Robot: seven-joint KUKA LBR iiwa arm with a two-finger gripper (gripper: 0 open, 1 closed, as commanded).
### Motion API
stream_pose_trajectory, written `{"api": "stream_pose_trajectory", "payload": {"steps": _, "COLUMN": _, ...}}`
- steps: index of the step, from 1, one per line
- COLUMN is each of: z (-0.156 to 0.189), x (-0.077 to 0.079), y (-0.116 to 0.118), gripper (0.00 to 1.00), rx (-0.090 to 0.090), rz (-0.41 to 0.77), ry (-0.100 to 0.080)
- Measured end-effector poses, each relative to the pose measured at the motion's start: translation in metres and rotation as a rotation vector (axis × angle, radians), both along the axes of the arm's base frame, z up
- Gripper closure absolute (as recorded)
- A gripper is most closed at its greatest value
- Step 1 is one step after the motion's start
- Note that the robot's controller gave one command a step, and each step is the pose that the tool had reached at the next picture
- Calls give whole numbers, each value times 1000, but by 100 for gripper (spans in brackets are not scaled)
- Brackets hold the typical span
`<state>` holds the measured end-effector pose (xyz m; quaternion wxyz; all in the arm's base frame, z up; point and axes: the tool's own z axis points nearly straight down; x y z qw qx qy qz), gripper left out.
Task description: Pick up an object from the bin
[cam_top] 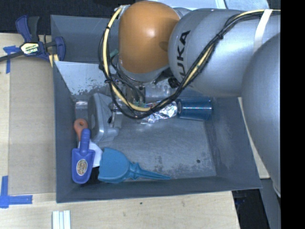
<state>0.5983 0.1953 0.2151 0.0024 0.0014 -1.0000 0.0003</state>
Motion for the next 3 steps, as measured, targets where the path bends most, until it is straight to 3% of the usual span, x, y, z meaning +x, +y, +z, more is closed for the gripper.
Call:
{"api": "stream_pose_trajectory", "payload": {"steps": 1, "z": 5, "x": 2, "y": -1, "gripper": 0, "rx": 2, "rz": -3, "ry": -8}}
{"api": "stream_pose_trajectory", "payload": {"steps": 2, "z": -81, "x": 16, "y": 5, "gripper": 0, "rx": 3, "rz": 352, "ry": -14}}
{"api": "stream_pose_trajectory", "payload": {"steps": 3, "z": -70, "x": 19, "y": 2, "gripper": 0, "rx": 3, "rz": 451, "ry": -14}}
